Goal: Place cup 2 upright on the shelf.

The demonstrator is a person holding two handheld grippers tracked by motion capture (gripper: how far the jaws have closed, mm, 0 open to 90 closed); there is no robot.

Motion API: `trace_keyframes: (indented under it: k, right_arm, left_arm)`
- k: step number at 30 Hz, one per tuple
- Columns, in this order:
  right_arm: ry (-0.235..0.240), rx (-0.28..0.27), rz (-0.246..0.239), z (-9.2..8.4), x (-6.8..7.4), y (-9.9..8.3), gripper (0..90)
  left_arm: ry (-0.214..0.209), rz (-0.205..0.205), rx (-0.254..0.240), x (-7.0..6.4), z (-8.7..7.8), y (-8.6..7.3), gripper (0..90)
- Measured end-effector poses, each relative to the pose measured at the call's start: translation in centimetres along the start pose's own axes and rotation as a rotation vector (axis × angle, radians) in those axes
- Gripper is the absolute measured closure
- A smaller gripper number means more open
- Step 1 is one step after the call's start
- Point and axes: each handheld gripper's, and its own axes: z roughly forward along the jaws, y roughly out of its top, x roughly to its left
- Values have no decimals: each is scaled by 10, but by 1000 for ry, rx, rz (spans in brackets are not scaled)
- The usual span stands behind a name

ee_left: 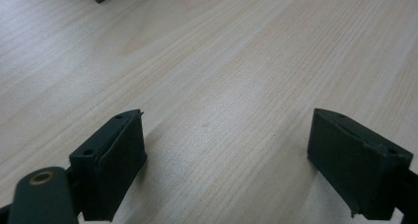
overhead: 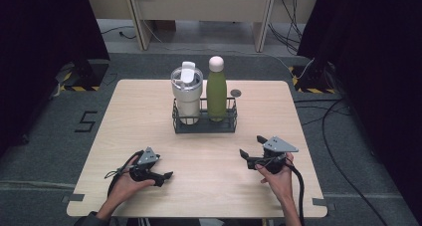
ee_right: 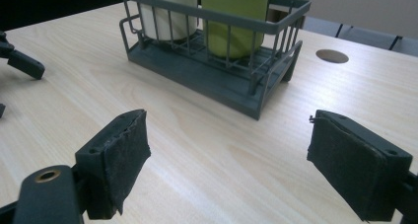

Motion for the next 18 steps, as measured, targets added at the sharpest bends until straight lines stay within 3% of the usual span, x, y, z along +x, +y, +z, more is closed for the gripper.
trace_keyframes:
  k: [18]
  right_arm:
    - [-4,45,11,-21,5,-25,151]
  left_arm:
    - [0,0,0,0,0,0,136]
